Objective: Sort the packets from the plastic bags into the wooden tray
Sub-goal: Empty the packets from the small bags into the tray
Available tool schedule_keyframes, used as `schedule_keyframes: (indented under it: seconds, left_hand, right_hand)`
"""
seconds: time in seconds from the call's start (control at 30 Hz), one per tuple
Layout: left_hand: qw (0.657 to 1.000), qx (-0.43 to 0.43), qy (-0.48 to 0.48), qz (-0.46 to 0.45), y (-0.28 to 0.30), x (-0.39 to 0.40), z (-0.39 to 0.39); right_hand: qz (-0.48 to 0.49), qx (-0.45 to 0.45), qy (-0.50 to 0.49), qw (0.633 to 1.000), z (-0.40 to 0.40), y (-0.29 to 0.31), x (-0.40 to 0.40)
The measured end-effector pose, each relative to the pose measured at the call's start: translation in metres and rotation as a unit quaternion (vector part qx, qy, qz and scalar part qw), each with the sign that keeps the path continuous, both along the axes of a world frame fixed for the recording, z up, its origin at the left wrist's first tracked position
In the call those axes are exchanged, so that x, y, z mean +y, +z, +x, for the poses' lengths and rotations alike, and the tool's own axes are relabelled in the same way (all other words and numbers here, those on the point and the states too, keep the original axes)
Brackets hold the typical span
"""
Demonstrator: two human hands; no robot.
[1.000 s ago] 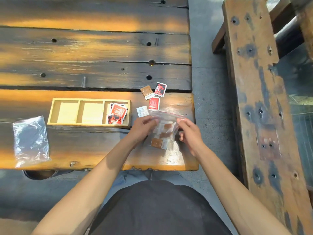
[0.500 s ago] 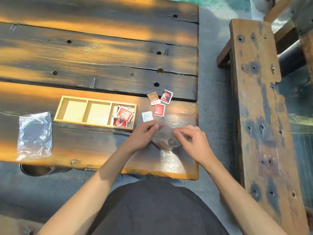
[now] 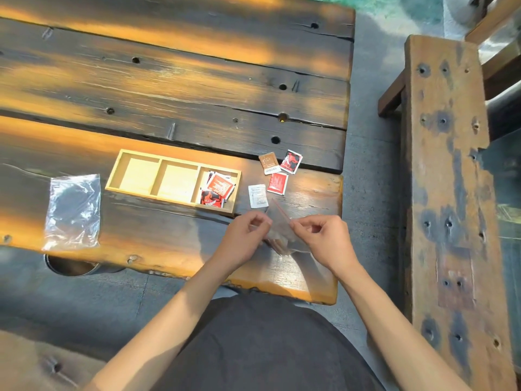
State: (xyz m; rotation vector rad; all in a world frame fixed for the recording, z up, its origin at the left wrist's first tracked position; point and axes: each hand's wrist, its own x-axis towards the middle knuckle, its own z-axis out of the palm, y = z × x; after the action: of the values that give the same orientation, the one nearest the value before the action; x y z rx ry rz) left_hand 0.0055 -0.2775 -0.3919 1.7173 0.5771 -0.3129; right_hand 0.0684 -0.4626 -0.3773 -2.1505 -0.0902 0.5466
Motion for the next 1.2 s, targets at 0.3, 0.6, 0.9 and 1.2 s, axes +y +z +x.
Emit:
schedule_keyframes:
  seconds: [0.3, 0.6, 0.9, 1.2]
  left_hand:
    - [0.968, 0.063, 0.142, -0.196, 0.012, -0.026, 0.0]
    - [0.934, 0.094, 0.2, -0.281, 0.013, -0.027, -0.003]
    - [0.951, 0.092, 0.172, -0.24, 0.007, -0.021, -0.012]
    - [0.975, 0.048, 0.187, -0.106, 0.009, -0.034, -0.008]
  right_hand:
    - [-0.062, -0.06, 0.018, 0.996, -0.01, -0.004, 0.019]
    - [-0.074, -0.065, 0.066, 0.993, -0.012, -0.003, 0.018]
    - [0.146, 0.192, -0.061, 0.968, -0.019, 0.0, 0.018]
    - [-0.013, 0.045, -0.081, 0.996, -0.032, -0.013, 0.035]
